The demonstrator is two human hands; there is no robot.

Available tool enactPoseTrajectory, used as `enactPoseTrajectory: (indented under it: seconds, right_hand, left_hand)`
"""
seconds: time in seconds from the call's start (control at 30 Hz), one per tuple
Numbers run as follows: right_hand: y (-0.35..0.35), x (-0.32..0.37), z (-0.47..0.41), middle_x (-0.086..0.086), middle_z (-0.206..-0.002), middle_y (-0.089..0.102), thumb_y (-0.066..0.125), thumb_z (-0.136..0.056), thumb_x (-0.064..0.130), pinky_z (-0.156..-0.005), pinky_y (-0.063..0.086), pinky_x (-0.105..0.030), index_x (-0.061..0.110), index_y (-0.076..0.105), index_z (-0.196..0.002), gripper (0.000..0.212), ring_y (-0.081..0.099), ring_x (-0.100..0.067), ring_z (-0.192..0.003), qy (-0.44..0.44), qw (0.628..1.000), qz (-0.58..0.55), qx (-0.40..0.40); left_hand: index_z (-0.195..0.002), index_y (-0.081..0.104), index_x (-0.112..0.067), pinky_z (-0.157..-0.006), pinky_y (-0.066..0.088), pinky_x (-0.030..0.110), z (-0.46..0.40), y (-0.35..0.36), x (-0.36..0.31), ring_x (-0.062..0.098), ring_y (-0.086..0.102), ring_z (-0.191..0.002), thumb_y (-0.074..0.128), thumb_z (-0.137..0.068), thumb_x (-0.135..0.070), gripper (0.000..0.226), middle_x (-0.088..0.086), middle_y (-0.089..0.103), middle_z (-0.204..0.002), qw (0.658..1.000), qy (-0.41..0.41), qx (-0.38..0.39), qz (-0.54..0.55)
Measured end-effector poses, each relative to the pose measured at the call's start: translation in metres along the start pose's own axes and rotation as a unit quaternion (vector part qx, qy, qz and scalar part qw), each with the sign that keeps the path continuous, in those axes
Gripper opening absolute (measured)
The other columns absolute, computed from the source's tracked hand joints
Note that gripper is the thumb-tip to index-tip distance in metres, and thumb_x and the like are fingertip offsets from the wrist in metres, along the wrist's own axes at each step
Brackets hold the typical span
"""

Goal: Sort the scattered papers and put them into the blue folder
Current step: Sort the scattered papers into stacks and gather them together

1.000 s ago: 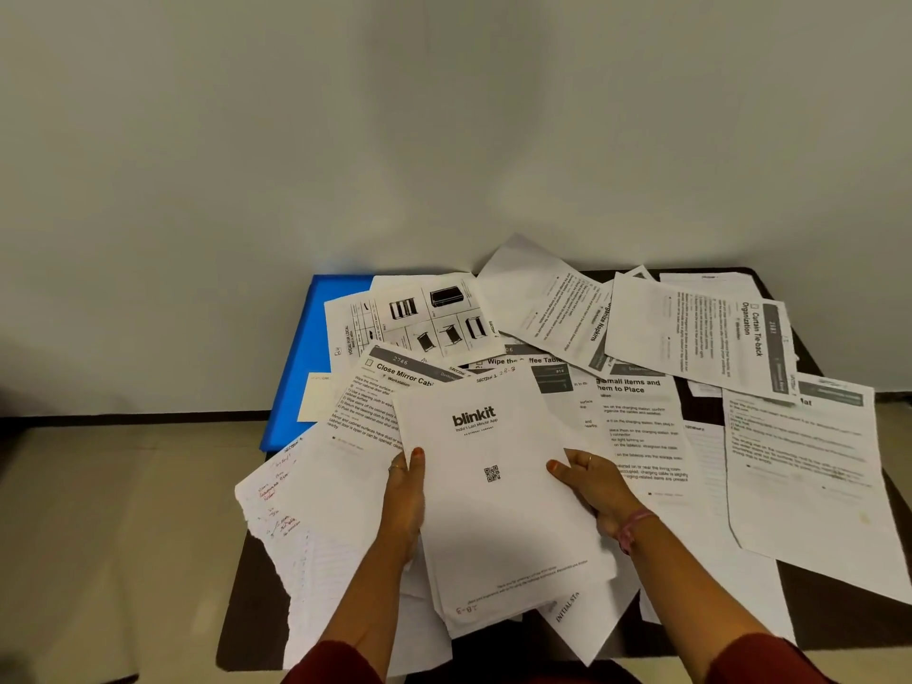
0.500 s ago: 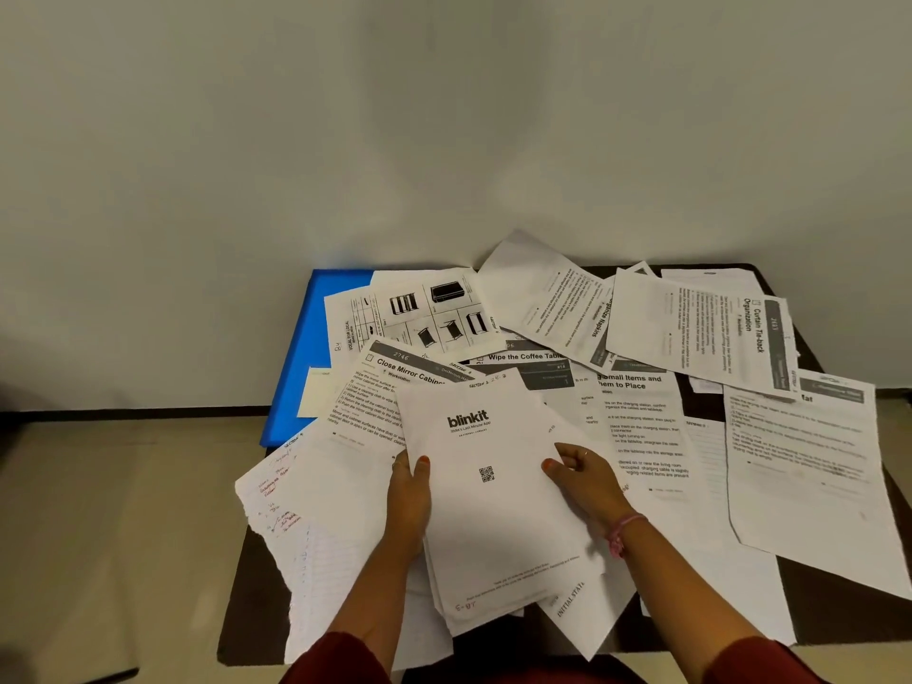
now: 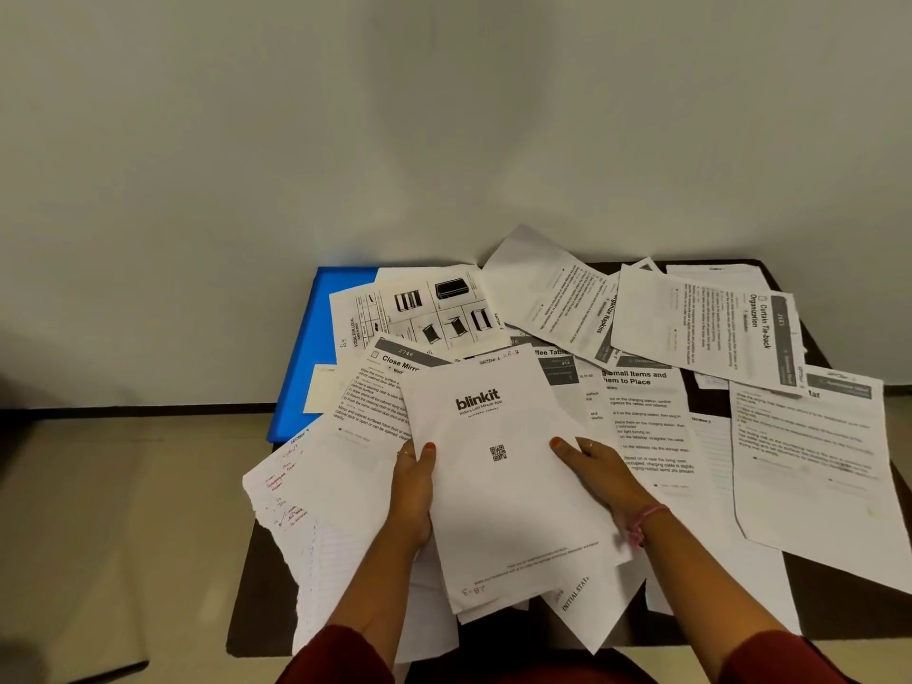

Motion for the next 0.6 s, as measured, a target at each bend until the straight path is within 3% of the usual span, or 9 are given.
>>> enactPoseTrajectory:
  seconds: [0.1,0.3,0.37,0.47,0.57,0.6]
  right_hand:
    - [0.005,0.002,0.005,0.007,-0.115,0.069,0.066,-0.085,0.041,-0.103,0.046,-0.041,0.02,0.063,-0.121,0.041,0.063,-0.014,-0.109,-0.011,0.998,0.001,0.056]
    - [0.006,0.005,0.011,0.002,-0.117,0.068,0.066,-0.088,0.024,-0.095,0.051,-0.039,0.017,0.059,-0.125,0.039,0.065,-0.017,-0.106,-0.042,0.997,-0.012,0.062]
    - [0.005,0.005,0.012,0.002,-0.114,0.068,0.065,-0.088,0.022,-0.093,0.052,-0.037,0.018,0.061,-0.122,0.034,0.066,-0.017,-0.103,-0.04,0.998,-0.027,0.051]
    - [-0.008,0.003,0.009,0.003,-0.109,0.068,0.065,-0.088,0.021,-0.088,0.054,-0.033,0.023,0.062,-0.112,0.024,0.066,-0.016,-0.099,-0.029,0.997,-0.063,0.016]
    - [-0.028,0.004,0.007,-0.001,-0.103,0.069,0.063,-0.089,0.018,-0.07,0.056,-0.024,0.018,0.061,-0.109,0.02,0.066,-0.017,-0.088,-0.017,0.994,-0.104,-0.038]
    - [-0.037,0.002,0.005,-0.002,-0.103,0.068,0.062,-0.09,0.016,-0.07,0.054,-0.025,0.016,0.059,-0.113,0.023,0.065,-0.017,-0.088,-0.012,0.99,-0.123,-0.06]
  left_hand:
    - [-0.145,0.037,-0.024,-0.1,0.047,0.046,-0.001,0.001,-0.002,0.023,0.055,-0.117,0.045,-0.101,-0.026,0.045,0.002,0.051,-0.136,1.0,0.002,-0.008,-0.023]
    - [-0.144,0.035,-0.025,-0.104,0.044,0.047,0.0,0.005,-0.005,0.023,0.053,-0.119,0.044,-0.101,-0.026,0.044,-0.001,0.051,-0.135,0.999,0.015,-0.015,-0.039]
    - [-0.137,0.043,-0.023,-0.098,0.049,0.044,-0.001,0.005,-0.009,0.022,0.058,-0.112,0.046,-0.1,-0.024,0.037,0.001,0.056,-0.128,0.999,0.012,-0.012,-0.038]
    - [-0.124,0.049,-0.016,-0.075,0.056,0.029,-0.004,-0.006,-0.023,0.015,0.06,-0.087,0.049,-0.097,-0.015,0.027,0.007,0.062,-0.112,0.997,0.04,-0.03,-0.053]
    - [-0.126,0.049,-0.012,-0.088,0.047,0.031,-0.008,-0.031,-0.047,0.02,0.054,-0.1,0.047,-0.096,-0.009,0.03,0.012,0.057,-0.119,0.978,0.1,-0.105,-0.151]
    - [-0.128,0.049,-0.008,-0.092,0.044,0.029,-0.009,-0.04,-0.056,0.02,0.051,-0.106,0.047,-0.096,-0.007,0.032,0.012,0.054,-0.123,0.967,0.12,-0.131,-0.181]
Point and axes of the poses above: each hand's wrist, its own z-axis away from the middle knuckle, its own y-axis out of the palm, x = y × z, the point moved 5 cm from there along -z, towards the middle knuckle
